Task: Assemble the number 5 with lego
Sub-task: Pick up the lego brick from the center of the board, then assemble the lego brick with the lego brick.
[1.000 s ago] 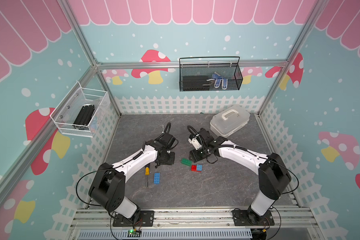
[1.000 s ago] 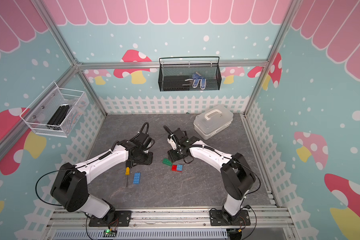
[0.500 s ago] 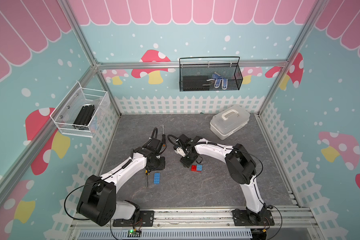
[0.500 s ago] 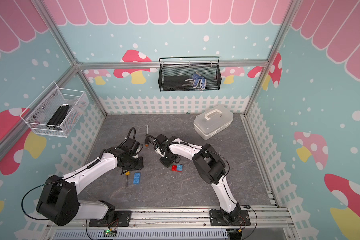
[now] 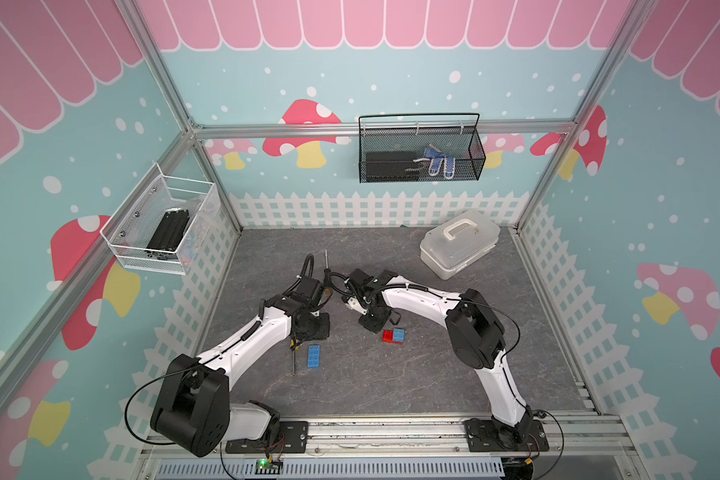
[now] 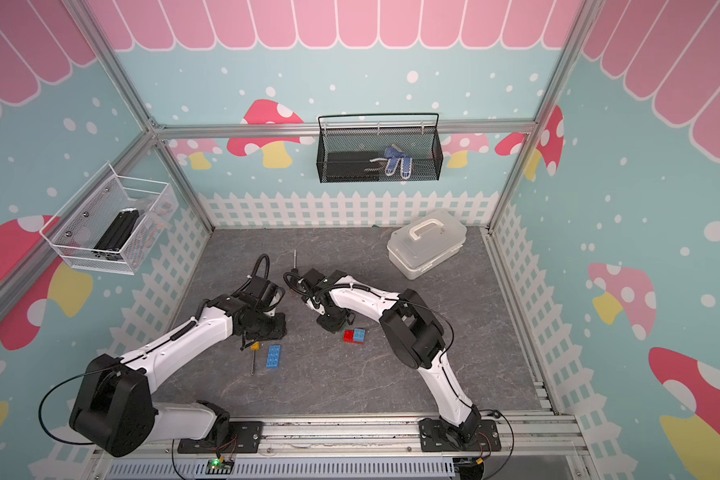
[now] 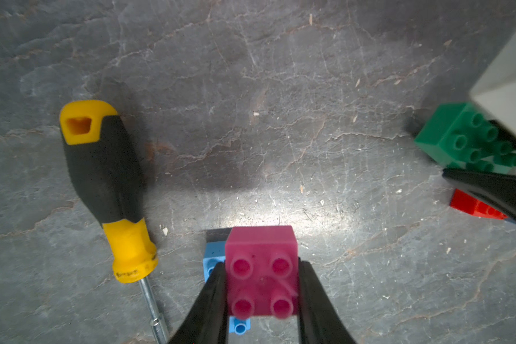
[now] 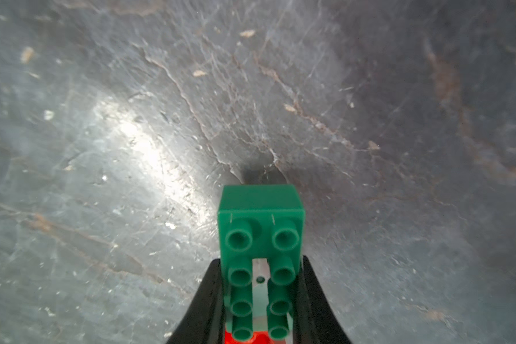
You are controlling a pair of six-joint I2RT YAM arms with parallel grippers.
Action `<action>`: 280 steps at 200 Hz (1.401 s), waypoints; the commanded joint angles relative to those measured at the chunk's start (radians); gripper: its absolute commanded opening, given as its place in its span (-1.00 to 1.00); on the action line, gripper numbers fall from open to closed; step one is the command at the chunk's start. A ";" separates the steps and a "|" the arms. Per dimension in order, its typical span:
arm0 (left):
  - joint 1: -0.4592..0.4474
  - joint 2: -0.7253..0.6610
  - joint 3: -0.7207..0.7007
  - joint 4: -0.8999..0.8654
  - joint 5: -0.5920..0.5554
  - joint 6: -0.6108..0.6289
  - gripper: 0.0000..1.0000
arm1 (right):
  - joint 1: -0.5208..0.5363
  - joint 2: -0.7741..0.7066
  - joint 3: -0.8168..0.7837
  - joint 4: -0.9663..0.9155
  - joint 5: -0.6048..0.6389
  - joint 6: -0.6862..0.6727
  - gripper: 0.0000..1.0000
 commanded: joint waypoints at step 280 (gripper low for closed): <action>-0.023 -0.017 -0.016 0.025 0.012 -0.008 -0.48 | -0.073 -0.280 -0.282 -0.056 -0.129 -0.406 -1.00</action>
